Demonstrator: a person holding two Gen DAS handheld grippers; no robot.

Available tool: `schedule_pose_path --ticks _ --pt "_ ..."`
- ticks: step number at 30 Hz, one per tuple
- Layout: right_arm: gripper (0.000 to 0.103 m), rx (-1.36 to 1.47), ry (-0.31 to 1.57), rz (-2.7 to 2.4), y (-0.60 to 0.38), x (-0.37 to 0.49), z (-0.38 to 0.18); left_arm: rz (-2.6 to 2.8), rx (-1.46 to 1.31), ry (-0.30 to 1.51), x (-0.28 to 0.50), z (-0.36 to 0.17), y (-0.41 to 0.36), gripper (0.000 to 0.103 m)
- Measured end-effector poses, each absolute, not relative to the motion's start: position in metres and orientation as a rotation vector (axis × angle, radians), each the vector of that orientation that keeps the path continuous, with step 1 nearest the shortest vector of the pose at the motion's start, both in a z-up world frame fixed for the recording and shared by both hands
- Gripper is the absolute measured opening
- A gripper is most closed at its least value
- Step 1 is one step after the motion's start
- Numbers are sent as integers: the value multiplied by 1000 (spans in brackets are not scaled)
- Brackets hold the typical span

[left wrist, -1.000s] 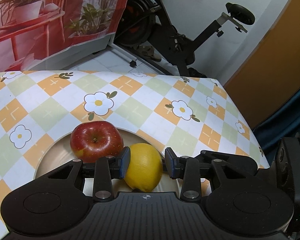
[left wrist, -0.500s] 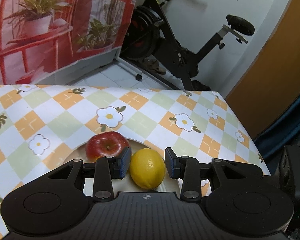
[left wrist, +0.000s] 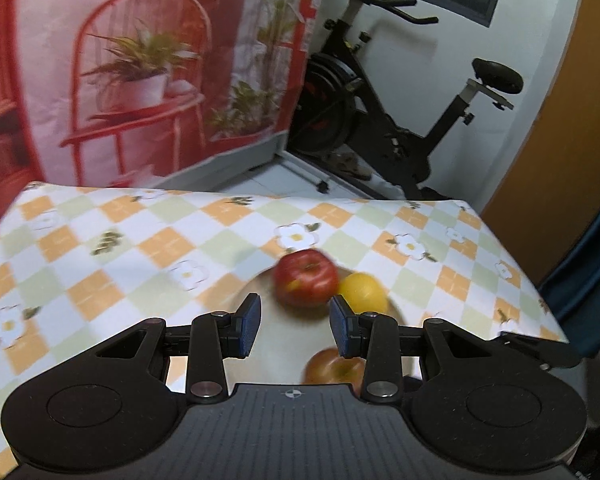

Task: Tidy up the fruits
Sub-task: 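Move the left tool to a second large yellow lemon by the pile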

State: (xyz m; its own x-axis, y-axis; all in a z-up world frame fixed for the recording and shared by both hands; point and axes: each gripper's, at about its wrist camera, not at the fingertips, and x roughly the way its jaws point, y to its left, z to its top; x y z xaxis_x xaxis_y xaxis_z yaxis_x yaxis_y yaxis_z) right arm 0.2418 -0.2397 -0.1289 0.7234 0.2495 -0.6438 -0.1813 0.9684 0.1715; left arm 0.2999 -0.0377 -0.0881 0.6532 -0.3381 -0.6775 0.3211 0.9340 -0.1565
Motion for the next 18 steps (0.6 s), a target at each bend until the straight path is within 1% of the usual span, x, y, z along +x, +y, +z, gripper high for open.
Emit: schedule_pose_path --ticks 9,12,18 --pt "47 130 679 234 -204 200 -124 -253 -47 738 250 -84 13 40" --pt "47 125 675 248 -191 190 -123 -235 -88 727 235 -88 23 40" --pt "47 91 682 291 -165 177 -120 -232 -87 743 215 -99 33 40"
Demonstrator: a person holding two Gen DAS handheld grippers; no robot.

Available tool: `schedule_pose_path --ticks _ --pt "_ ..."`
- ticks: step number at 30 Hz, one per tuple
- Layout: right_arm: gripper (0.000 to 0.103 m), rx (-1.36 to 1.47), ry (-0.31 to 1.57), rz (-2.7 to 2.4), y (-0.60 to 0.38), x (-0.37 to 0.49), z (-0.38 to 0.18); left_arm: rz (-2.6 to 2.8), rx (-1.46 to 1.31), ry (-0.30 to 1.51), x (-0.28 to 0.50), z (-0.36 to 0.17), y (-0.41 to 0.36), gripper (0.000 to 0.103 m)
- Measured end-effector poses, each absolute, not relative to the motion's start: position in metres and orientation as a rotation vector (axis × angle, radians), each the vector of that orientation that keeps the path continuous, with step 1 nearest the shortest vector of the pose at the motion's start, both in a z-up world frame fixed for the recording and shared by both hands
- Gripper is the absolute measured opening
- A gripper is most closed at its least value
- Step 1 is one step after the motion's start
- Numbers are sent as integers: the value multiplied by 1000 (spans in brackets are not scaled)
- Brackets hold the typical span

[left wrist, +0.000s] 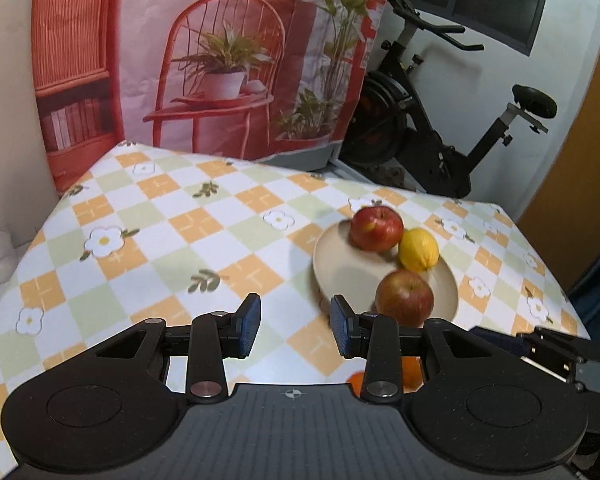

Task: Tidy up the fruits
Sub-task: 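Move the left tool to a second large yellow lemon by the pile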

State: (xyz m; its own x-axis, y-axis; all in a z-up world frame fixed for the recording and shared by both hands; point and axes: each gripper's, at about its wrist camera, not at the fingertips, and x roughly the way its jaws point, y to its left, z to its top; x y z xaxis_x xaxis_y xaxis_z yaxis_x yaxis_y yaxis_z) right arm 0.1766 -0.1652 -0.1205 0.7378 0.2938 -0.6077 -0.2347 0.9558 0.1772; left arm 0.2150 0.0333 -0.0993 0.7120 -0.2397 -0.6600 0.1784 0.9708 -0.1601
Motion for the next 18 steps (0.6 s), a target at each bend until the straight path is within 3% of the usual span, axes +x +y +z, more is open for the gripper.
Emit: schedule_pose_path --ticks 18 --pt "47 66 722 287 -151 172 -128 -272 -121 879 214 -152 22 43"
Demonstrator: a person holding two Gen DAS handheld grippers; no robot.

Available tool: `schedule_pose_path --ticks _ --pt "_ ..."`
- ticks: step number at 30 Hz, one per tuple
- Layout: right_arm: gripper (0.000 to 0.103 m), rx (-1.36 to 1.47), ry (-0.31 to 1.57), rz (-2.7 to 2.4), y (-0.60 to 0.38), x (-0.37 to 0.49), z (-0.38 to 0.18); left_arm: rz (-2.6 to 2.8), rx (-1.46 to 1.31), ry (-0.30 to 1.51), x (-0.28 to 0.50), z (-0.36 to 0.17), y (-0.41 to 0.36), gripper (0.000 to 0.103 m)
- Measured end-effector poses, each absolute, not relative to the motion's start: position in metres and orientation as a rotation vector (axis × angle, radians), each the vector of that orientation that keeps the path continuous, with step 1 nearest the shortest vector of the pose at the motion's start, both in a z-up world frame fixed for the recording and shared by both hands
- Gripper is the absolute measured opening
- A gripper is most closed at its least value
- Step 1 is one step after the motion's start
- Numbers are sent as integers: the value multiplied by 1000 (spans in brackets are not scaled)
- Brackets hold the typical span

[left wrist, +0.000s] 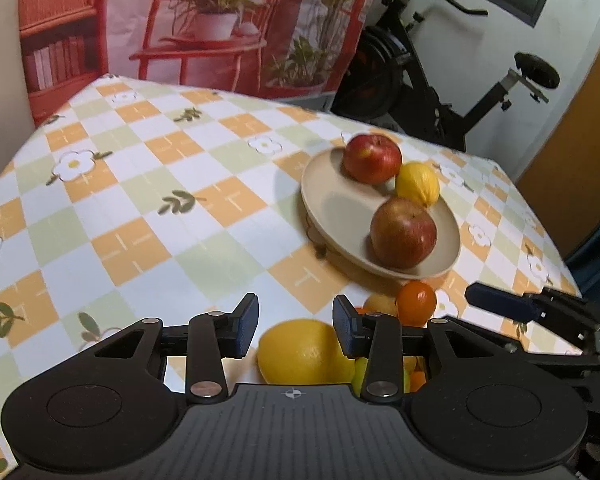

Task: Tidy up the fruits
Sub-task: 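Move the left tool to a second large yellow lemon by the pile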

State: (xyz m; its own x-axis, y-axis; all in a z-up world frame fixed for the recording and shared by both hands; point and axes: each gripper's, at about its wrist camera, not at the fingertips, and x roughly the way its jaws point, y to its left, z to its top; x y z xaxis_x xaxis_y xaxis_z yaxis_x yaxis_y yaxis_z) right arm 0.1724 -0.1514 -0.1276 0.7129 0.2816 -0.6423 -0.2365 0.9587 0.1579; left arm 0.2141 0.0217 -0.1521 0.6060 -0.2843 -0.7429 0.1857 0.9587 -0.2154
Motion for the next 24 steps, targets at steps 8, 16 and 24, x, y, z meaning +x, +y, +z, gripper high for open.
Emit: schedule_pose_path --ticks 8,16,24 --pt "47 69 728 291 -151 172 -129 -277 -113 890 213 -158 24 48" --pt "47 55 745 316 -146 175 -131 -287 -110 898 212 -155 39 52" --pt "47 -15 806 434 -116 185 -135 -302 -162 916 214 -157 64 53"
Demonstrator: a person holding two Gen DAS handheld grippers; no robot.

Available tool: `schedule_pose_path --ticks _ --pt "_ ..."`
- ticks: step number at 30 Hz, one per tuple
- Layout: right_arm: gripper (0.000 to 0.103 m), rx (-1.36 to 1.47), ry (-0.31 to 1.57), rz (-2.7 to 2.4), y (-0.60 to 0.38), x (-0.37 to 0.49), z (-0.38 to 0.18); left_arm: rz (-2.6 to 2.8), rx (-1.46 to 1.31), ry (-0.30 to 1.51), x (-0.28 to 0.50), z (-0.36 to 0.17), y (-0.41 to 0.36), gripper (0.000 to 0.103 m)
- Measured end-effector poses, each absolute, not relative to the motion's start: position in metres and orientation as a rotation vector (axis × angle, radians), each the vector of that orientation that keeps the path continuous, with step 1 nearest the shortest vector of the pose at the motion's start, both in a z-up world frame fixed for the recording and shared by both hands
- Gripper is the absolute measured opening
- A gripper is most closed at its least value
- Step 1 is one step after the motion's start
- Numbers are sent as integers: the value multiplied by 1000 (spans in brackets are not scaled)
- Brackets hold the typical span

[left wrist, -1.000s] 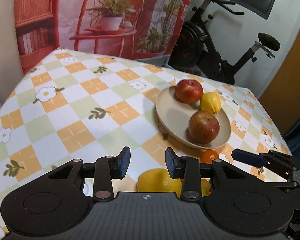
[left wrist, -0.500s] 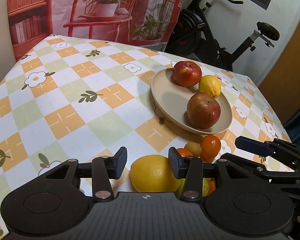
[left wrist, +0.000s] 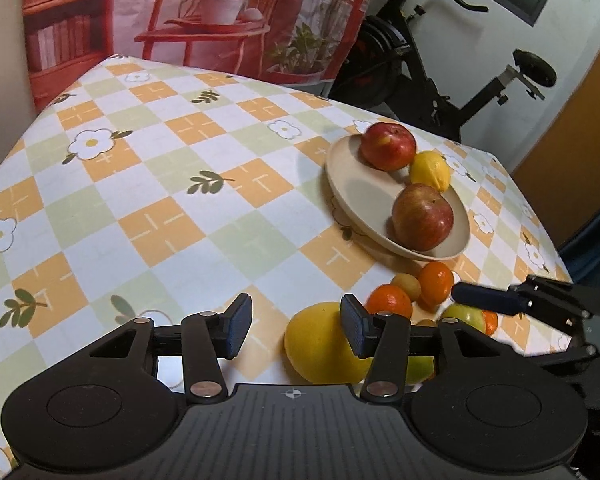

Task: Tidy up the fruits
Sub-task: 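Move the left tool to a second large yellow lemon by the pile, then close the left tool around the second lemon and lift it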

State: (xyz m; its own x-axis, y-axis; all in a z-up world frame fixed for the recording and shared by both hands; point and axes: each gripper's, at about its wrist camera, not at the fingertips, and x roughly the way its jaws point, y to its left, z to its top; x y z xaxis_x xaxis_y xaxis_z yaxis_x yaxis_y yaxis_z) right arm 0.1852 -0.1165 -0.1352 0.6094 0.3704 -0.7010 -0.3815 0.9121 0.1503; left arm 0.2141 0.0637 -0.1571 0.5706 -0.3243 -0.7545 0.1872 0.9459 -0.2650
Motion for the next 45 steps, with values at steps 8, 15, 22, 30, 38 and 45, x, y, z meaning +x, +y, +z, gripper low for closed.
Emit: schedule_pose_path --ticks 8,15,22,30,38,45 --pt "48 -112 883 566 -79 201 -141 -271 -192 931 222 -164 77 52" --pt "48 -178 944 640 -51 206 -152 -269 -276 932 223 -163 92 50" --pt "50 -167 979 659 -45 205 -160 -353 -349 958 221 -165 88 50" --pt "50 -193 960 676 -41 205 -160 -389 -382 1009 220 -177 87 50" --pt "50 -193 964 676 -36 208 -161 -383 -401 1024 220 -181 91 51" --pt "51 -156 982 684 -38 209 -166 -389 -442 1012 219 -181 96 42"
